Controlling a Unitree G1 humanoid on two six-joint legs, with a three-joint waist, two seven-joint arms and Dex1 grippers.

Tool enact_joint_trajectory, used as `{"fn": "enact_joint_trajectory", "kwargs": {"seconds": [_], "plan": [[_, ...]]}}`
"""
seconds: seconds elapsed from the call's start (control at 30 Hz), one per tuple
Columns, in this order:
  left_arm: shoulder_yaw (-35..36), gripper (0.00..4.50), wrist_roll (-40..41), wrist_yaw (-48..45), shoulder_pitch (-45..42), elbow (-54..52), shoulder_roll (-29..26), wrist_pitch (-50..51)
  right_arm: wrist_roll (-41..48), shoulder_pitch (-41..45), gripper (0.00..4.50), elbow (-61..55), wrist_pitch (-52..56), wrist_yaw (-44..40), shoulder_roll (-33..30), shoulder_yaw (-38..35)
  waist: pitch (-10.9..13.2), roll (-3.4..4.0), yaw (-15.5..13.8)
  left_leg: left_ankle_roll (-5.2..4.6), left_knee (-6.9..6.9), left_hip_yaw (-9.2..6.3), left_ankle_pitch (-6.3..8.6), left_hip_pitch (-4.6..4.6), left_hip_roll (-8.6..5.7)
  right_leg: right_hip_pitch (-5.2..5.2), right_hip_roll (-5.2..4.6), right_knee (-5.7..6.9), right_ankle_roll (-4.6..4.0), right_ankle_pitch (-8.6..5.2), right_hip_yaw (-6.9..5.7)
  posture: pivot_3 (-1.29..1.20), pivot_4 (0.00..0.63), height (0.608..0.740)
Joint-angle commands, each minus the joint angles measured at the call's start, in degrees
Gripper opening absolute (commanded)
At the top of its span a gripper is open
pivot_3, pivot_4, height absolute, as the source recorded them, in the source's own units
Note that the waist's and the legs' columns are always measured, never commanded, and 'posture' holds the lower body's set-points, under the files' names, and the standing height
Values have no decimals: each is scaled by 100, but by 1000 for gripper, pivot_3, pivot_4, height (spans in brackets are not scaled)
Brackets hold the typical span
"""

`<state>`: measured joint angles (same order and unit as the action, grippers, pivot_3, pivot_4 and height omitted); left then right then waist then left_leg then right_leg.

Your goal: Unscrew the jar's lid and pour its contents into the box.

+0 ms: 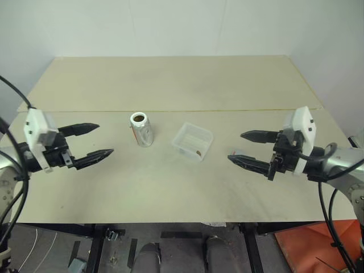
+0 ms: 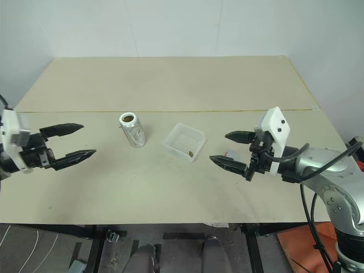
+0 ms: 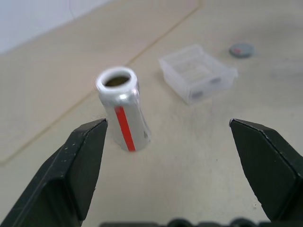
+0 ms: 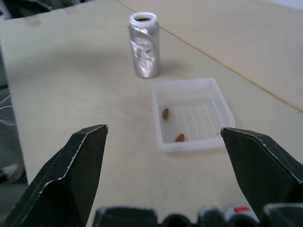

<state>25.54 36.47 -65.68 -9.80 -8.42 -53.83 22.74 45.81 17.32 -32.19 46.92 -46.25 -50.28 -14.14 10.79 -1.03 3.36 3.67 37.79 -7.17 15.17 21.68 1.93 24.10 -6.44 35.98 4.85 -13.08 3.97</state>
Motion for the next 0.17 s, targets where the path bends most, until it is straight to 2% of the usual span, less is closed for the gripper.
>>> {"fn": "enact_joint_trajectory", "kwargs": {"seconds": [0.03, 0.17], "plan": [[418, 4481, 273, 111, 382, -482, 28, 198, -183, -35, 4500, -141, -290, -55, -96, -18, 0, 0, 4, -1, 0, 1, 1, 0, 0, 1, 0, 1, 0, 0, 0, 0, 150, 740], [474, 4481, 528, 349, 501, -822, 13, 541, -99, 171, 4500, 55, -426, -57, 92, -106, 0, 0, 28, -1, 0, 1, 1, -3, 2, 3, 2, 7, -2, -1, 1, 0, 150, 740]]}}
